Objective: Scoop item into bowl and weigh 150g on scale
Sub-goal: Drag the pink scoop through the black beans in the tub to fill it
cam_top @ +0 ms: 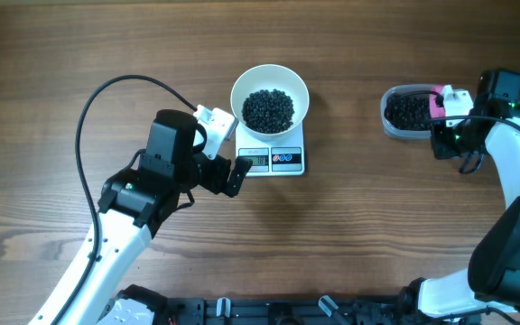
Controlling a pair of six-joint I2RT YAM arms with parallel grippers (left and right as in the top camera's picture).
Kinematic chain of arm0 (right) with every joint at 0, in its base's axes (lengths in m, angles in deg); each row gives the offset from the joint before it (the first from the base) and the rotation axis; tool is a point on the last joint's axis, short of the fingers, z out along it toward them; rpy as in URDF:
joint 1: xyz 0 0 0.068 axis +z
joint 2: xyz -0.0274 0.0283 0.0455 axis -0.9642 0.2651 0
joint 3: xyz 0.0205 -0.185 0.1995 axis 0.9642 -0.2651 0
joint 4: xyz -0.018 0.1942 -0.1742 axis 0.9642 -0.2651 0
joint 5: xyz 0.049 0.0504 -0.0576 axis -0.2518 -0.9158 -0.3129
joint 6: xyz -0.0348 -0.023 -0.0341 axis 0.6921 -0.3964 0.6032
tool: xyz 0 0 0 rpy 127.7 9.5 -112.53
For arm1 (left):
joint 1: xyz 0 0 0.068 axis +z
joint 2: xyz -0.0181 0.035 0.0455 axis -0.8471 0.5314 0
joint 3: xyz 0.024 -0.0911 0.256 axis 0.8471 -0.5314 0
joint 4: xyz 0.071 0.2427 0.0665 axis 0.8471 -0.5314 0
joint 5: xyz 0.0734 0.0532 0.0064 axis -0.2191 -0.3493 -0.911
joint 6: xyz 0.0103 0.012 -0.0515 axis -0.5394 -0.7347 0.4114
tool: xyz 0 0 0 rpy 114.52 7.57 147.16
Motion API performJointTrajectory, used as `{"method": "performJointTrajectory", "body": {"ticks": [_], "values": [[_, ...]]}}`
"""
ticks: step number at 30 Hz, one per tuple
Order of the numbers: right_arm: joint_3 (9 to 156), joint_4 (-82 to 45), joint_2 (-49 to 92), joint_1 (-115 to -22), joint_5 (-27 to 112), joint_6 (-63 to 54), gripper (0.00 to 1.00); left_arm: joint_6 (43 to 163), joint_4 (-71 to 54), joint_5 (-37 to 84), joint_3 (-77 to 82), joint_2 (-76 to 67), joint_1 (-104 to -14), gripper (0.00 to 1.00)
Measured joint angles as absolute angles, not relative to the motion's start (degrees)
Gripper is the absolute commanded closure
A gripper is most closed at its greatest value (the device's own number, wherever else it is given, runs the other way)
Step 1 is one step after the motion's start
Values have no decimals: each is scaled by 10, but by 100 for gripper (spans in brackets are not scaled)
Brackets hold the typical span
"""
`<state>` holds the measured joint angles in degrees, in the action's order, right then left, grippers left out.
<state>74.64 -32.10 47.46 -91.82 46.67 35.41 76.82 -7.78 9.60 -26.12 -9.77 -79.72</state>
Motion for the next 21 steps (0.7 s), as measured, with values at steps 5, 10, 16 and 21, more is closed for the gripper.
{"method": "performJointTrajectory", "body": {"ticks": [5,10,16,21], "values": [[746,-326,475,-918,452,353,96,768,-78,96,-261,-98,-797,0],[746,-332,475,-918,433,352,96,768,-78,96,-261,-98,-797,0],[746,-340,475,-918,424,350,96,768,-78,96,-261,-98,-797,0],[746,-349,475,-917,418,335,96,768,-78,96,-261,-98,-797,0]]}}
